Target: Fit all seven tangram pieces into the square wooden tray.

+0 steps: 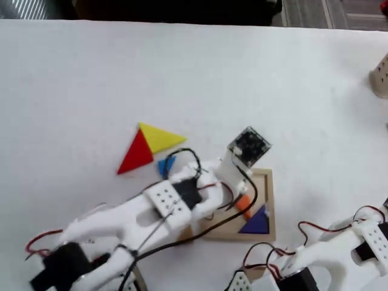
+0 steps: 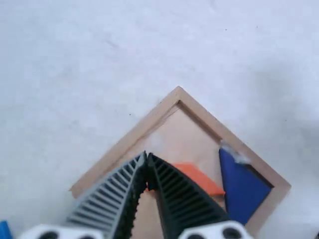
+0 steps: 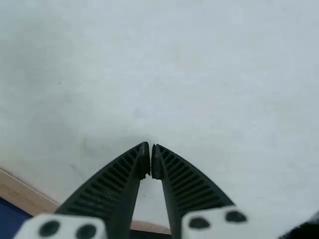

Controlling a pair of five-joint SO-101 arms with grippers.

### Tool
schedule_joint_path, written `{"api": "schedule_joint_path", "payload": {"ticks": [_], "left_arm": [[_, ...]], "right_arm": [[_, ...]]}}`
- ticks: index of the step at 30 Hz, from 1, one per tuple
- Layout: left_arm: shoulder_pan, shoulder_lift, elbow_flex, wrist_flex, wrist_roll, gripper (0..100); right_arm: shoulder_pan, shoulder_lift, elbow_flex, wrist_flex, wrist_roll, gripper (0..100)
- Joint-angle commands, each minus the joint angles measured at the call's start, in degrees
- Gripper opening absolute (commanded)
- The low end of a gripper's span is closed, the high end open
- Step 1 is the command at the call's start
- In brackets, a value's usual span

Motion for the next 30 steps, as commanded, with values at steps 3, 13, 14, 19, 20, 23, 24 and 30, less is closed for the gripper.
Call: {"api": "schedule_joint_path", "payload": {"ticks": [3,13,14,19,20,23,24,30], "left_arm": [[-0.8,-5.9,3.5,9.6,1.3,2],[4.9,5.1,4.4,6.5,4.8,2],[4.8,5.8,3.6,6.5,4.8,2],[3.6,15.3,-2.8,6.7,4.8,2],[3.6,17.3,-4.8,6.9,4.8,2],[3.6,21.5,-10.3,7.6,5.2,2],[3.6,22.5,-11.7,7.4,6.2,2],[3.5,26.2,-17.6,7.3,9.2,2]], "right_arm": [[-0.6,-1.5,-0.7,-0.9,0.6,1.7],[-0.6,-1.5,-0.7,-0.9,0.6,1.7],[-0.6,-1.5,-0.7,-0.9,0.6,1.7],[-0.6,-1.6,-0.7,-0.9,0.6,1.7],[-0.6,-1.6,-0.7,-0.9,0.6,1.7],[-0.6,-1.6,-0.7,-0.9,0.6,1.7],[-0.6,-1.6,-0.7,-0.9,0.6,1.7],[-0.6,-1.6,-0.7,-0.9,0.6,1.7]]}}
